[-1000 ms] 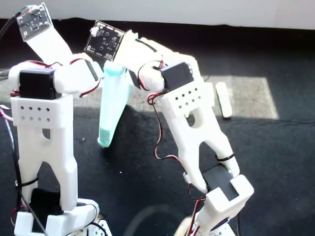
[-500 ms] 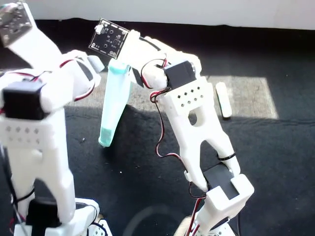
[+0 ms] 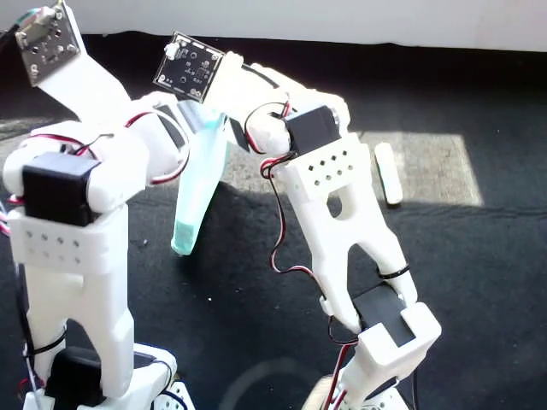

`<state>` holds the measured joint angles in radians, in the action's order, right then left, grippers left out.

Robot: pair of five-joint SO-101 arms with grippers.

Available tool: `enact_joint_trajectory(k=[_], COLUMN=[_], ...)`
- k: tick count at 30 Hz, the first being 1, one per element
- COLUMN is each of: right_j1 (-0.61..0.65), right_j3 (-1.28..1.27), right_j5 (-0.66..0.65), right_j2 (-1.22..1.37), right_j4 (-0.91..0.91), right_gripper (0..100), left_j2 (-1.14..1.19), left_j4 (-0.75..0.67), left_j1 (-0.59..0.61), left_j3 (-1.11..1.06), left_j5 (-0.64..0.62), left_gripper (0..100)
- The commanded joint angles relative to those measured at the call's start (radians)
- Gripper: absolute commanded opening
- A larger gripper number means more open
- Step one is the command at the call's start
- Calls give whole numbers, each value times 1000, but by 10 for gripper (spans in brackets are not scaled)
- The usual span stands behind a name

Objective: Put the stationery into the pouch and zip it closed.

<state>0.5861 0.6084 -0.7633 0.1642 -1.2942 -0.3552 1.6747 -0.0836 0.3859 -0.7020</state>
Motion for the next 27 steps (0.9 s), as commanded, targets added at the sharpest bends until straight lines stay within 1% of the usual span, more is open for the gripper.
enact_joint_trajectory(k=[1,6,10,13,18,22,27], right_j1=[-8,-8,-39,-87,-124,-117,-122], right_j3=[19,19,21,22,81,176,232], right_j5=[-11,-11,-11,-11,-11,-11,-11], right_j2=[-1,-1,-2,-2,-2,-2,-2], right_j4=[-5,-5,-2,4,2,-5,-13], right_gripper=[6,6,6,6,6,6,6], left_j2=[-21,-22,-30,-30,-30,-30,-30], left_j4=[-75,-146,-143,-141,-149,-166,-232], left_j1=[-16,-13,-10,31,61,56,54], left_j3=[-87,-193,-206,-205,-205,-205,-203], left_j5=[-14,-34,-29,-29,-26,34,153], left_gripper=[200,198,196,194,152,143,55])
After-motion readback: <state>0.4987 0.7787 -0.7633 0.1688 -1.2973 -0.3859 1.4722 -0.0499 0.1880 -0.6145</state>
